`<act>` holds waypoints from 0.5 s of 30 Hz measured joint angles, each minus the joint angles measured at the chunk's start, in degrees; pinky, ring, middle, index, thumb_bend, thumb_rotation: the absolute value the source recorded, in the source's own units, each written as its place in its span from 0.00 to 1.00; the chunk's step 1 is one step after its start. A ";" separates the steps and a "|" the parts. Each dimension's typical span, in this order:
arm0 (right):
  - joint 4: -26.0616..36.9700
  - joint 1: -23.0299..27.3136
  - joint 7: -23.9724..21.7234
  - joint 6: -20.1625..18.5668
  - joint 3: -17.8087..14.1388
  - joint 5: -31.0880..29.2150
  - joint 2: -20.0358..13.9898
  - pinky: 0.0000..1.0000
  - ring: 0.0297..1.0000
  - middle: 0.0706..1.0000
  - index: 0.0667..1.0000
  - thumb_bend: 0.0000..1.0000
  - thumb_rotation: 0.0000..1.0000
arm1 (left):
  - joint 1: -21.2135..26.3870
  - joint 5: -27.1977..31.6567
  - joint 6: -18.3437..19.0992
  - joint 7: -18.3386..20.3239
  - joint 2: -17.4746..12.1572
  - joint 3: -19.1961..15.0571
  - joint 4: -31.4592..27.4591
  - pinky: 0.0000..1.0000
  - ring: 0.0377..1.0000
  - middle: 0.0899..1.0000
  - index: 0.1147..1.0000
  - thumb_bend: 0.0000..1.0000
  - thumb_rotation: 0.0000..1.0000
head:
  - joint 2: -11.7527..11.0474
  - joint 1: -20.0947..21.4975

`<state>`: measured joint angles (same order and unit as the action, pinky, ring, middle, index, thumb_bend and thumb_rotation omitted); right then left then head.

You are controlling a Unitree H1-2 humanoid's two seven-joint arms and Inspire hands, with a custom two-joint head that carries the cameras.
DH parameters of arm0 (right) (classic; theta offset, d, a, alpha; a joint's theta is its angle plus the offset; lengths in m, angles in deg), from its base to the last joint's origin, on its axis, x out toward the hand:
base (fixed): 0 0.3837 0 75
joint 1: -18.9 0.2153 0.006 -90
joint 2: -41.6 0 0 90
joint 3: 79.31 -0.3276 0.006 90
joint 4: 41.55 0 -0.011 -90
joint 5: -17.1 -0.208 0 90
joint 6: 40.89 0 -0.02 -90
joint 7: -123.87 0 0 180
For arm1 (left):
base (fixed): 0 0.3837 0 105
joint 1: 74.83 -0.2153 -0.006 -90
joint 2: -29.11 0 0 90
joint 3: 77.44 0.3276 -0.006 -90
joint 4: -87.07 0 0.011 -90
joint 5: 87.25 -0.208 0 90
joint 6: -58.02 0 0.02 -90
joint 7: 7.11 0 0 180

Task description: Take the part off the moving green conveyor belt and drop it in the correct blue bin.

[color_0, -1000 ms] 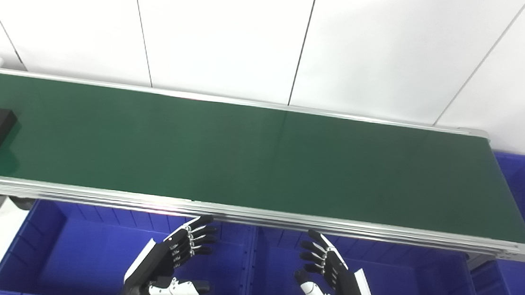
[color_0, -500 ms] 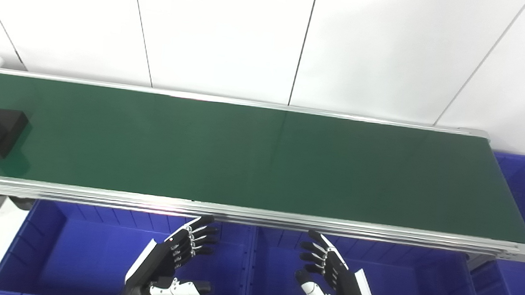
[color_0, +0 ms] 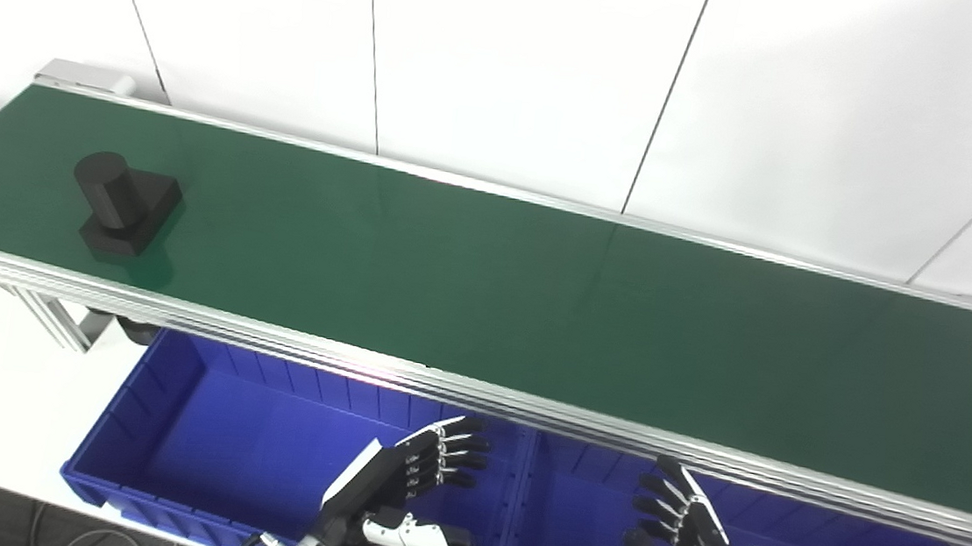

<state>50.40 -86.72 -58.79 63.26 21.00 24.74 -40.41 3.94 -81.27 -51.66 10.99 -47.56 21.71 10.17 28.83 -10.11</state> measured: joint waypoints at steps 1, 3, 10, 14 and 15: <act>0.00 0.00 -0.02 0.01 -0.05 -0.02 0.02 0.69 0.76 0.82 0.89 0.41 0.56 | 0.00 0.00 0.00 -0.01 0.19 -0.03 0.05 0.71 0.77 0.79 0.82 1.00 0.27 | 0.00 0.09; 0.00 0.04 -0.14 0.06 -0.07 0.00 0.03 0.69 0.76 0.82 0.89 0.41 0.56 | 0.00 0.03 0.00 -0.01 0.34 -0.11 0.12 0.70 0.77 0.80 0.82 1.00 0.26 | -0.18 0.18; 0.00 0.20 -0.22 0.15 -0.23 0.11 0.05 0.70 0.76 0.82 0.89 0.43 0.56 | 0.06 0.05 0.00 -0.01 0.33 -0.25 0.45 0.70 0.77 0.80 0.83 1.00 0.26 | -0.53 0.09; 0.00 0.20 -0.22 0.16 -0.26 0.15 0.15 0.69 0.75 0.81 0.89 0.42 0.55 | 0.16 0.00 -0.11 -0.01 0.33 -0.25 0.93 0.70 0.77 0.79 0.82 1.00 0.26 | -1.14 -0.09; -0.01 0.21 -0.22 0.18 -0.26 0.28 0.20 0.69 0.75 0.81 0.89 0.42 0.55 | 0.22 -0.13 -0.18 -0.01 0.33 -0.25 1.11 0.70 0.77 0.79 0.82 1.00 0.26 | -1.84 -0.43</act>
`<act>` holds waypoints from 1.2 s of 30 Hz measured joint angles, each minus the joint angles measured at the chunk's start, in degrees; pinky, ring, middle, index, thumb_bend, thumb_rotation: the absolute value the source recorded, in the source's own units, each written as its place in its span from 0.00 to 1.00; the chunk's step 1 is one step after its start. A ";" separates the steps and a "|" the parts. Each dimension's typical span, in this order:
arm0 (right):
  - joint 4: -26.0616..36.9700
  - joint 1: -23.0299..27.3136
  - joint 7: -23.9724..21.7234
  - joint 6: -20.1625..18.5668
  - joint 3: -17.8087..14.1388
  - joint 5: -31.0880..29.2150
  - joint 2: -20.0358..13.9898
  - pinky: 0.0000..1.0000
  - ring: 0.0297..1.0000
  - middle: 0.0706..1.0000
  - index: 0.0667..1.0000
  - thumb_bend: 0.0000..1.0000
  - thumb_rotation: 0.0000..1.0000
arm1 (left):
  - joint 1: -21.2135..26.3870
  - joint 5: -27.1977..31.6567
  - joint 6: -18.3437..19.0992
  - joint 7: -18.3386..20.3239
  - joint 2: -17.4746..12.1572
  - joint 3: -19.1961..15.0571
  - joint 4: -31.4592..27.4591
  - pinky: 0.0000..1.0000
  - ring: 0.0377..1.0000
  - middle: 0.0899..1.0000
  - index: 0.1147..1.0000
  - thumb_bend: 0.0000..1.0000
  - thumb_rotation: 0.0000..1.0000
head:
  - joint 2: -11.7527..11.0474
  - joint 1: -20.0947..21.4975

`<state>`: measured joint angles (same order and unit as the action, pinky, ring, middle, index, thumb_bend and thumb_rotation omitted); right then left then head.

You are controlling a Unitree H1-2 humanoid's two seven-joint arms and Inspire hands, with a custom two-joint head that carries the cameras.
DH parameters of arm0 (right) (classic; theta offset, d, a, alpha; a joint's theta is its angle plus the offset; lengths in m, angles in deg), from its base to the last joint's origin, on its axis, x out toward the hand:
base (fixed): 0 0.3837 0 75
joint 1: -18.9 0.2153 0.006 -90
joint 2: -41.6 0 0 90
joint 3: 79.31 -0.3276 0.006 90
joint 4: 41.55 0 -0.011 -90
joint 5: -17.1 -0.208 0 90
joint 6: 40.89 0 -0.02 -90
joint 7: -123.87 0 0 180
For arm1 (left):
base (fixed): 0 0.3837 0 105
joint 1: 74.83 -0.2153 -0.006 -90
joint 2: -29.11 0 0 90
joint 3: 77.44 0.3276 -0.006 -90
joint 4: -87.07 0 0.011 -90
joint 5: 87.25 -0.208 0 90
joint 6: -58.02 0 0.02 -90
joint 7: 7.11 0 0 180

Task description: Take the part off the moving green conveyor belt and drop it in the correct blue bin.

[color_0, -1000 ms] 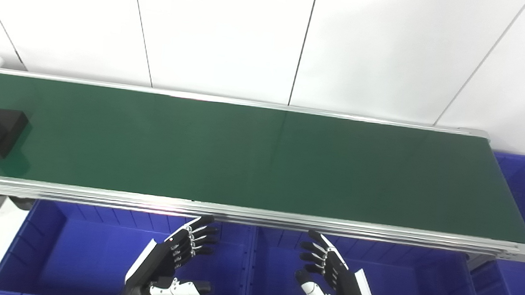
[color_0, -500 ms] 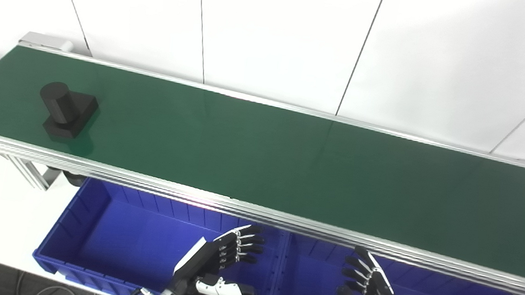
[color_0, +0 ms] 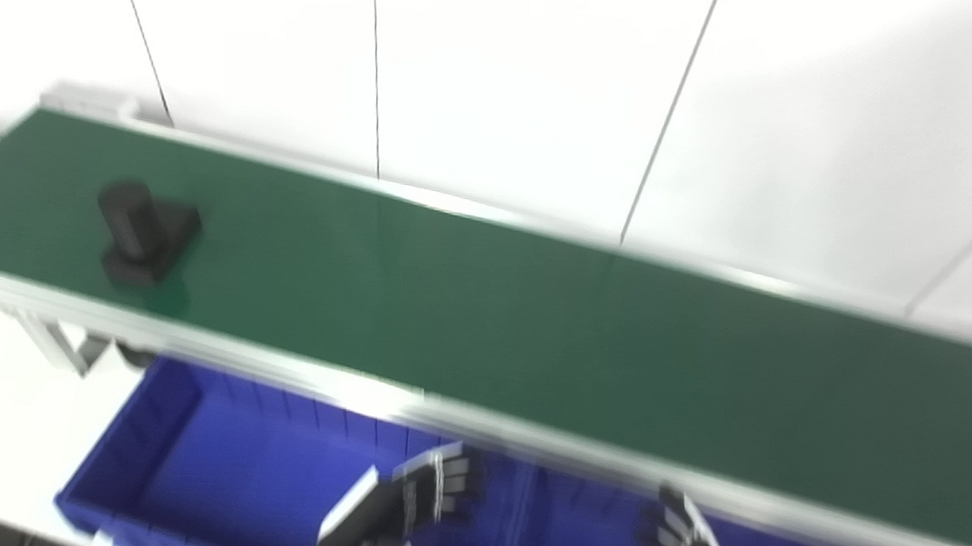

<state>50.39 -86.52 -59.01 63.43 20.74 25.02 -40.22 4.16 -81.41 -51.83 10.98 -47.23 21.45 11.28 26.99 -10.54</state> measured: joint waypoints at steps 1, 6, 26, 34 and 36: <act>-0.01 0.00 0.00 0.02 0.00 0.06 0.04 0.69 0.75 0.81 0.89 0.42 0.55 | 0.08 -0.11 -0.07 0.00 0.00 0.00 0.27 0.70 0.76 0.79 0.82 1.00 0.27 | -0.01 0.00; -1.25 0.23 -0.01 0.26 -0.08 0.02 0.25 0.70 0.76 0.81 0.90 0.43 0.58 | 0.60 -1.04 -1.00 -0.02 0.01 -0.04 1.52 0.68 0.75 0.77 0.80 1.00 0.25 | -2.20 -2.28; -2.49 1.13 -1.21 0.60 -0.92 -0.84 0.04 0.71 0.77 0.83 0.92 0.36 0.60 | 2.83 -2.25 -3.95 -1.20 0.49 -0.12 6.58 0.65 0.74 0.76 0.79 1.00 0.27 | -4.93 -4.40; 0.62 1.36 -1.69 1.32 -1.61 -1.63 -0.53 0.67 0.75 0.80 0.89 0.42 0.64 | 3.77 -2.34 -4.03 -1.29 0.61 -0.09 7.43 0.65 0.74 0.77 0.79 1.00 0.26 | -5.02 -4.49; 2.50 1.54 -2.13 1.34 -1.67 -1.74 -0.78 0.65 0.74 0.78 0.87 0.43 0.61 | 3.85 -2.53 -4.05 -1.65 0.73 -0.07 7.45 0.64 0.74 0.77 0.79 1.00 0.27 | -5.10 -4.49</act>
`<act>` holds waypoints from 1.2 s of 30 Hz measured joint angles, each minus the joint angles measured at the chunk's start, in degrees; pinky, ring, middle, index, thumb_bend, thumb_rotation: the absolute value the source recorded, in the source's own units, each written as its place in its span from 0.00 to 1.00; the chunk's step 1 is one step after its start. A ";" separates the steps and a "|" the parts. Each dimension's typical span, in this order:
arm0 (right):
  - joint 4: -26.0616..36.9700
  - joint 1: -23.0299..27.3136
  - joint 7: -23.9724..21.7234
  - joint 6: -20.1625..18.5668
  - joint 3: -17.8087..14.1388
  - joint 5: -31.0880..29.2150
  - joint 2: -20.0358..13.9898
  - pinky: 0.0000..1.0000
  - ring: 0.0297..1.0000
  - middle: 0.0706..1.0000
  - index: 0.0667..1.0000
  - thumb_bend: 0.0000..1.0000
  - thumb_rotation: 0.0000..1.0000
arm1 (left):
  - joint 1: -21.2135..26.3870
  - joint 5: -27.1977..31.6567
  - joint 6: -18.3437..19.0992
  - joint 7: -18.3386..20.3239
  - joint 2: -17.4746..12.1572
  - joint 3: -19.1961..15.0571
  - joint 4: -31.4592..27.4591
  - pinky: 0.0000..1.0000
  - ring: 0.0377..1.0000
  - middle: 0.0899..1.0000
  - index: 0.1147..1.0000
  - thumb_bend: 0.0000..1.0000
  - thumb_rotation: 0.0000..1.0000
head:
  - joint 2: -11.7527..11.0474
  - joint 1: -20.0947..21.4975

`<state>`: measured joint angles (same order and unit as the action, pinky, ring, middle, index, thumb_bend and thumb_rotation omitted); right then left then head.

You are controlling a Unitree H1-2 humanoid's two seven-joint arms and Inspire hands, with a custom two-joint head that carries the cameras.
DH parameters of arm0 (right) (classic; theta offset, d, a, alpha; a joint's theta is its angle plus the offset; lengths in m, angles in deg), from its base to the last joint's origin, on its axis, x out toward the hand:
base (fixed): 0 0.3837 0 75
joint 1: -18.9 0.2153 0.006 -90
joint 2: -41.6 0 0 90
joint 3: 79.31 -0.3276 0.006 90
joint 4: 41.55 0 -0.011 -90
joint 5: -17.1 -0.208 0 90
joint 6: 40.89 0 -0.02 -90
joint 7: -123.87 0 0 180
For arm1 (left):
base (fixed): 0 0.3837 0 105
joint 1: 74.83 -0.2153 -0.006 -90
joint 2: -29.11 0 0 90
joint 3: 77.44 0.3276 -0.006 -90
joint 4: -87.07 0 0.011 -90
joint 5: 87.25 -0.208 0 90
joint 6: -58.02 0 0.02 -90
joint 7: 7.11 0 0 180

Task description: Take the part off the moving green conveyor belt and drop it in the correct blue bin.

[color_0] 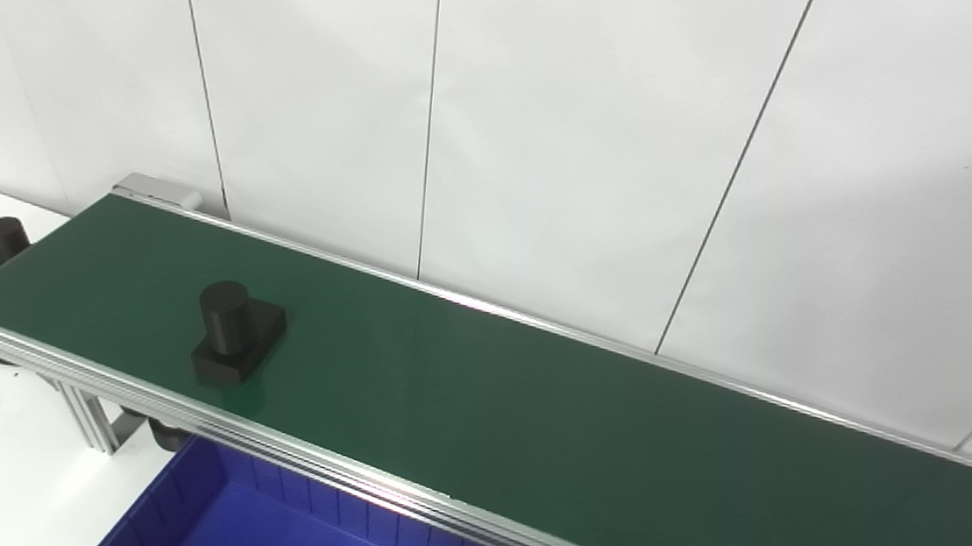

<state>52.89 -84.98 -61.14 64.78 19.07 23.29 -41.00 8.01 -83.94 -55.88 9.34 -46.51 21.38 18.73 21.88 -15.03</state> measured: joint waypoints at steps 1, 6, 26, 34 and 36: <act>1.21 0.13 -0.24 -0.09 -0.05 -0.11 -0.07 0.62 0.72 0.75 0.84 0.42 0.56 | 0.00 -0.01 0.00 -0.10 0.03 0.01 0.00 0.65 0.74 0.77 0.79 1.00 0.28 | 0.00 0.00; 12.17 2.21 -1.22 -3.54 -0.71 -1.20 -0.19 0.57 0.68 0.71 0.79 0.57 0.58 | 0.25 -0.03 -0.03 -0.18 0.04 0.06 0.96 0.65 0.74 0.77 0.79 1.00 0.26 | -0.18 0.18; 21.64 19.72 -6.05 -17.21 -0.56 1.90 -2.29 0.46 0.61 0.67 0.71 0.78 0.60 | 0.60 -0.01 -0.12 -0.21 0.12 0.08 1.30 0.64 0.74 0.77 0.79 1.00 0.26 | 0.44 0.70; 20.27 24.96 -7.93 -21.89 1.67 5.48 -2.30 0.54 0.68 0.72 0.75 0.67 0.47 | 0.79 -0.56 -0.16 -0.30 0.11 0.09 1.43 0.63 0.74 0.78 0.79 1.00 0.27 | 0.35 0.79; 19.06 26.28 -8.45 -22.75 2.11 6.20 -2.35 0.57 0.71 0.74 0.77 0.65 0.42 | 1.16 -0.98 -0.18 -0.32 0.13 0.10 1.65 0.63 0.73 0.77 0.79 1.00 0.27 | 0.26 0.70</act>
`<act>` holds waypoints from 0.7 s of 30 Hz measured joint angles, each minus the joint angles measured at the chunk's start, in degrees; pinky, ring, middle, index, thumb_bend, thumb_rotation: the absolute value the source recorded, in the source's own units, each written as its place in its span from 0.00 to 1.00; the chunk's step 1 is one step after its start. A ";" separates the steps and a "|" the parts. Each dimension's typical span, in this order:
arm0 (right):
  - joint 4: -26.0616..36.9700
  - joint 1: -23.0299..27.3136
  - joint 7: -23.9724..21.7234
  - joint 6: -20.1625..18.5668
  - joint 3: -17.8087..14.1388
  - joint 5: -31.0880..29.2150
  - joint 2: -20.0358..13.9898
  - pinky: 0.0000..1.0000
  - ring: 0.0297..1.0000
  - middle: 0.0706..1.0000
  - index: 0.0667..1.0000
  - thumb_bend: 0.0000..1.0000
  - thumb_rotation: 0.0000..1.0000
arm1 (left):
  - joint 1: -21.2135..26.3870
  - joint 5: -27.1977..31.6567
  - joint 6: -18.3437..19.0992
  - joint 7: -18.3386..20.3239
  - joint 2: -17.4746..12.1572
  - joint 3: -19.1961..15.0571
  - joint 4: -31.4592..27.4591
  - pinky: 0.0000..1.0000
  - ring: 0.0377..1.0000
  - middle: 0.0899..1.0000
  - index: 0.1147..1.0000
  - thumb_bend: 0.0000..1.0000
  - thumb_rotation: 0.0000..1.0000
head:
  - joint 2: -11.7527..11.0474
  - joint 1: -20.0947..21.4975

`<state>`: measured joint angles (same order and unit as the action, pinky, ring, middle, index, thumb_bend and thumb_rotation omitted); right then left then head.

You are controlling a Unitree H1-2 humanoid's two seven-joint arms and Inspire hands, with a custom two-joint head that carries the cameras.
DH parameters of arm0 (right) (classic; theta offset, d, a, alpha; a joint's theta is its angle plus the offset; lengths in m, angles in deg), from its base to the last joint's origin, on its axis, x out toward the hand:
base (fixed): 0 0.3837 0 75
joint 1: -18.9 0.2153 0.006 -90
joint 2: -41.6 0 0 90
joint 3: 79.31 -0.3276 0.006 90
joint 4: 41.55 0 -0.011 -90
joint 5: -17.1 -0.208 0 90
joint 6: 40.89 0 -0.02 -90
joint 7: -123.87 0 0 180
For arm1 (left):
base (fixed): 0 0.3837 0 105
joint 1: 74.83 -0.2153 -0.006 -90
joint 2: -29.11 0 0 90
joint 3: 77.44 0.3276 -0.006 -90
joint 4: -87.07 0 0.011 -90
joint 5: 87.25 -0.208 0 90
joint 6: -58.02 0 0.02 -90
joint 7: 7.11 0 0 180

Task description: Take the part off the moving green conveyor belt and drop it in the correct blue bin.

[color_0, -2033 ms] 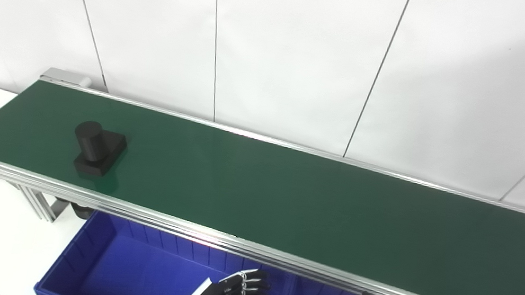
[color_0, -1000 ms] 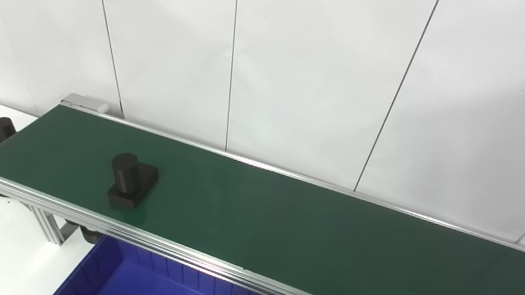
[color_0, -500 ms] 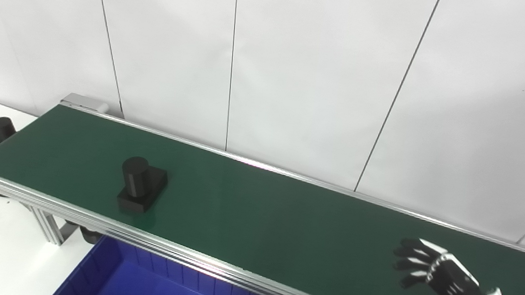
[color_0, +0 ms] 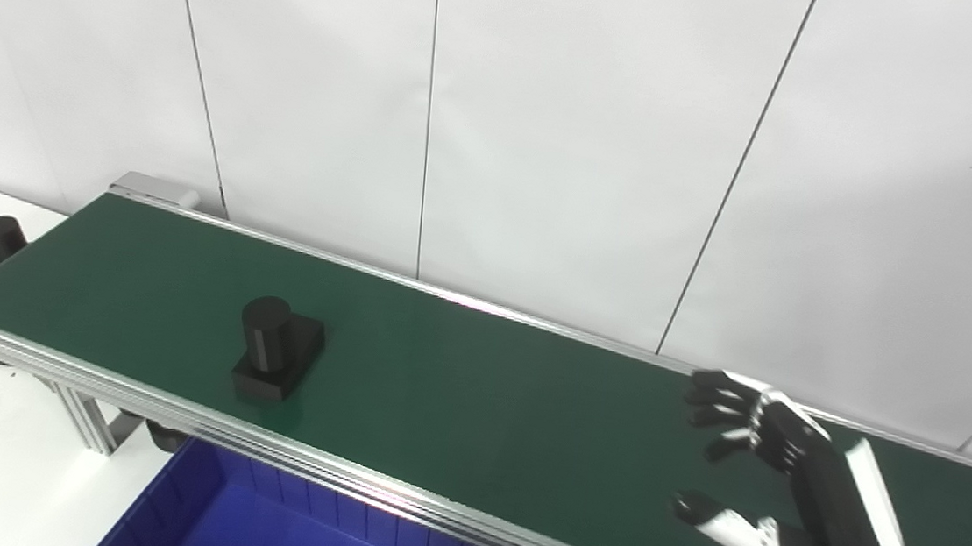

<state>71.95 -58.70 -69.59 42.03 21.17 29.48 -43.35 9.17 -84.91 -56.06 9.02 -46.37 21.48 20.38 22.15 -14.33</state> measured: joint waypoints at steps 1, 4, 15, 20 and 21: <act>-0.74 0.57 -0.29 -0.04 0.29 0.30 -0.01 0.59 0.72 0.75 0.78 0.62 0.38 | 0.14 -0.01 -0.01 -0.01 0.03 -0.02 0.16 0.63 0.73 0.77 0.79 1.00 0.26 | -0.09 -0.17; -3.69 2.38 -0.82 -0.02 1.21 1.33 -0.01 0.60 0.72 0.75 0.79 0.58 0.35 | 0.38 -0.01 -0.01 -0.03 0.05 -0.09 0.74 0.64 0.73 0.77 0.79 1.00 0.26 | -0.18 -0.26; -12.96 3.48 -0.04 2.51 2.20 3.07 0.26 0.69 0.78 0.79 0.85 0.54 0.34 | 0.78 0.03 -0.02 -0.03 0.11 -0.11 1.49 0.66 0.75 0.78 0.79 1.00 0.25 | -0.35 0.00; -16.49 4.65 0.90 4.14 2.28 3.34 0.67 0.70 0.80 0.82 0.87 0.55 0.36 | 0.95 0.03 -0.03 -0.03 0.09 -0.16 1.74 0.64 0.75 0.79 0.80 1.00 0.25 | -0.44 0.17; -16.86 4.99 0.96 4.16 2.29 3.50 0.79 0.70 0.81 0.82 0.88 0.56 0.37 | 0.96 0.03 -0.03 -0.02 0.08 -0.16 1.80 0.64 0.75 0.79 0.80 1.00 0.26 | -0.44 0.17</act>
<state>55.09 -53.71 -68.63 46.19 23.46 32.99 -42.56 10.14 -84.88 -56.09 9.00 -46.29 21.32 22.17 21.71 -14.15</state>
